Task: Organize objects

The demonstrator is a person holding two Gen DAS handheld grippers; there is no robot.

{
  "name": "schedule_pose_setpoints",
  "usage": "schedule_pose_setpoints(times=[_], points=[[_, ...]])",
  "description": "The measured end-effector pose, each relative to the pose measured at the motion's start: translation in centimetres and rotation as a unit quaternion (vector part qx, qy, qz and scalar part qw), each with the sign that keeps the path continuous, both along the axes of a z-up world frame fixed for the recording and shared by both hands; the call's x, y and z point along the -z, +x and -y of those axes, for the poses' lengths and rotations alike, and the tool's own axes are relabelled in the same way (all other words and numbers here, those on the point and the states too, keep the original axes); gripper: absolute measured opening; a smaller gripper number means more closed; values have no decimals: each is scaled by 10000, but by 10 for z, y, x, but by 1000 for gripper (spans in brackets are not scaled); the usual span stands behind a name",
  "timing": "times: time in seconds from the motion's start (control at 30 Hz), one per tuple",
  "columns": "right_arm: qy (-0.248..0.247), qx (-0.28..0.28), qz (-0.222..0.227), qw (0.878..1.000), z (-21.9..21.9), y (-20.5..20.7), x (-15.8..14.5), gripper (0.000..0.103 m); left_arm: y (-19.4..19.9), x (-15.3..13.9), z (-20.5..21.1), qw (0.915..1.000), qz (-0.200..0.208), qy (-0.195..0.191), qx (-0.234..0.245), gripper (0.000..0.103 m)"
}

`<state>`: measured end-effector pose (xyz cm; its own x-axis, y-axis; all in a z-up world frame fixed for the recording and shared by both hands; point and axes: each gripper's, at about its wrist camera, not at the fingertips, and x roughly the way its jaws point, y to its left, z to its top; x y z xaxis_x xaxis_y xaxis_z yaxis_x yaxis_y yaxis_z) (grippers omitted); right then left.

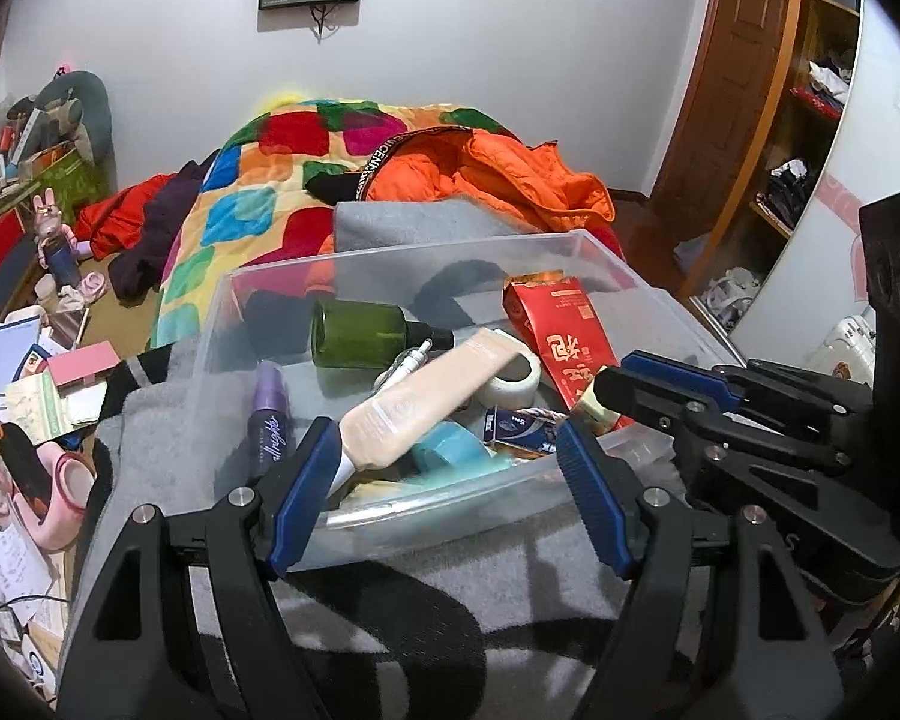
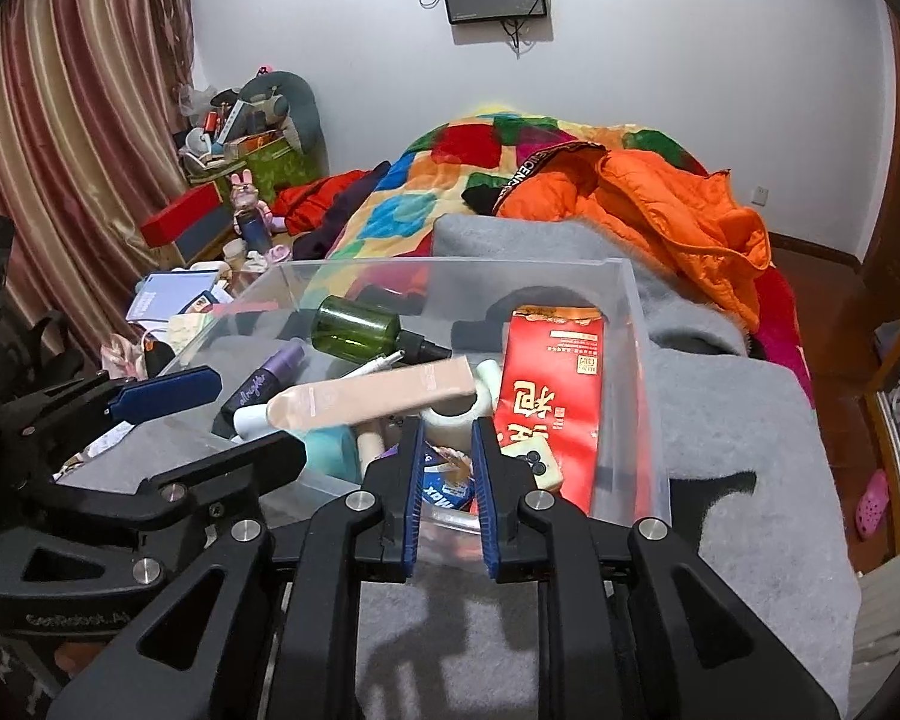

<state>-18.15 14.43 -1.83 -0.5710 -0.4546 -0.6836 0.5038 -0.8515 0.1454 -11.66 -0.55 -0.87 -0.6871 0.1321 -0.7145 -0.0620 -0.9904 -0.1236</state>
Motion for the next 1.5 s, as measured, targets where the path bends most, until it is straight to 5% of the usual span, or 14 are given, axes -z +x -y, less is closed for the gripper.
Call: schedule_pose_setpoints(times=[0.27, 0.5, 0.8, 1.5], points=[[-37, -52, -31, 10000, -7, 10, -7, 22, 11, -12, 3, 9998, -201, -60, -1, 77], [-89, 47, -307, 9995, -23, 27, -22, 54, 29, -24, 6, 9985, -521, -184, 18, 89], [109, 3, -409, 9991, -32, 50, -23, 75, 49, -20, 3, 9971, -637, -404, 92, 99], [36, 62, -233, 9997, -38, 61, -18, 77, 59, -11, 13, 9986, -508, -154, -66, 99]])
